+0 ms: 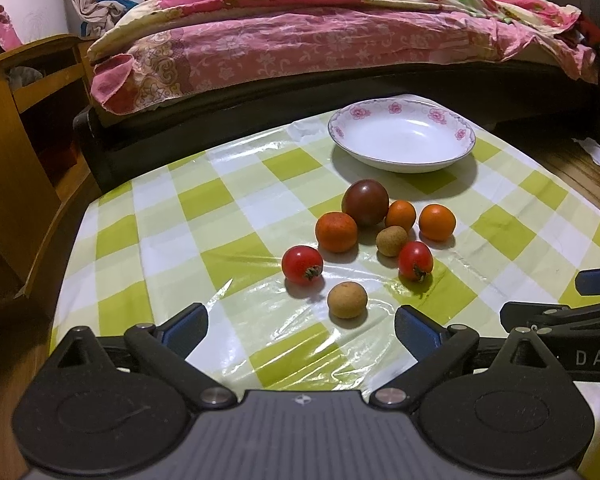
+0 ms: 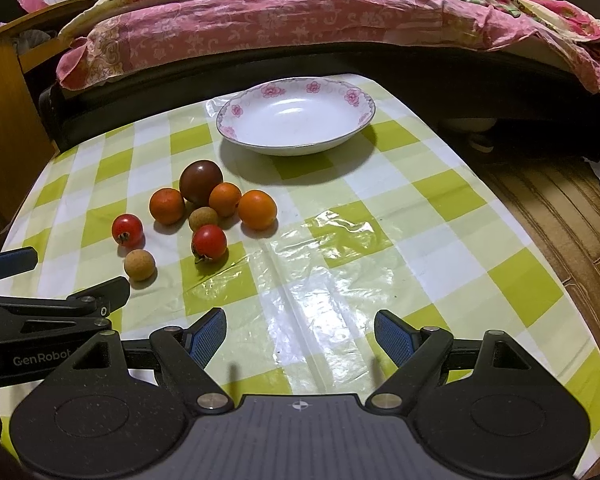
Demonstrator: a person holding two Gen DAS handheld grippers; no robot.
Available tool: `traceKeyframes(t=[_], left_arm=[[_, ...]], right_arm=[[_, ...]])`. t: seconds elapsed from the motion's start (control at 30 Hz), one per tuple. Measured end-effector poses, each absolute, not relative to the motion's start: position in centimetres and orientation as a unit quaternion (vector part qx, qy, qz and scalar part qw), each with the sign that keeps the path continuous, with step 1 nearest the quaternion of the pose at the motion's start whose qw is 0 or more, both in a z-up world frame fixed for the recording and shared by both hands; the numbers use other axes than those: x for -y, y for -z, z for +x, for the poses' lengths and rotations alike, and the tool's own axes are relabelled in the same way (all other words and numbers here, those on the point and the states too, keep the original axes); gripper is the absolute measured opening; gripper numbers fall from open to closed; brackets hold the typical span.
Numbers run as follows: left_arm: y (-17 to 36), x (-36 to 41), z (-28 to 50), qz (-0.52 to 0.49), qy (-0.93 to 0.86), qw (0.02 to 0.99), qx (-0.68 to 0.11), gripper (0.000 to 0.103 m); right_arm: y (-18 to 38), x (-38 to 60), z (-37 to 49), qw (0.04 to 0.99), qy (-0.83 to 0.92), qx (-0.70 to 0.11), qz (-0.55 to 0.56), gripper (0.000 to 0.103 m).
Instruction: Organize fruits
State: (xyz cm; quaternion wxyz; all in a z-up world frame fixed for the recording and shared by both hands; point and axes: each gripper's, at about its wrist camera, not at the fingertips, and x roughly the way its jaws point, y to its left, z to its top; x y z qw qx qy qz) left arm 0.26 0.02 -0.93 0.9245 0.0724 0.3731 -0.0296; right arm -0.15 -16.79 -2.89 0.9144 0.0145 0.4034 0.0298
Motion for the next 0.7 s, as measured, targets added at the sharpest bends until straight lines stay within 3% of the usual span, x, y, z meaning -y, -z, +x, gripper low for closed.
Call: traceKeyframes(t=[0.4, 0.7], left_arm=[[0.9, -1.0, 0.9, 0.074, 0.034, 0.925, -0.372, 0.098], [1.0, -1.6, 1.2, 0.081, 0.047, 0.924, -0.372, 0.097]], right_arm=[[2.9, 16.1, 1.0, 0.912, -0.062, -0.406, 0.003, 0.077], [2.7, 15.3, 3.4, 0.91, -0.119, -0.398, -0.009, 0.066]])
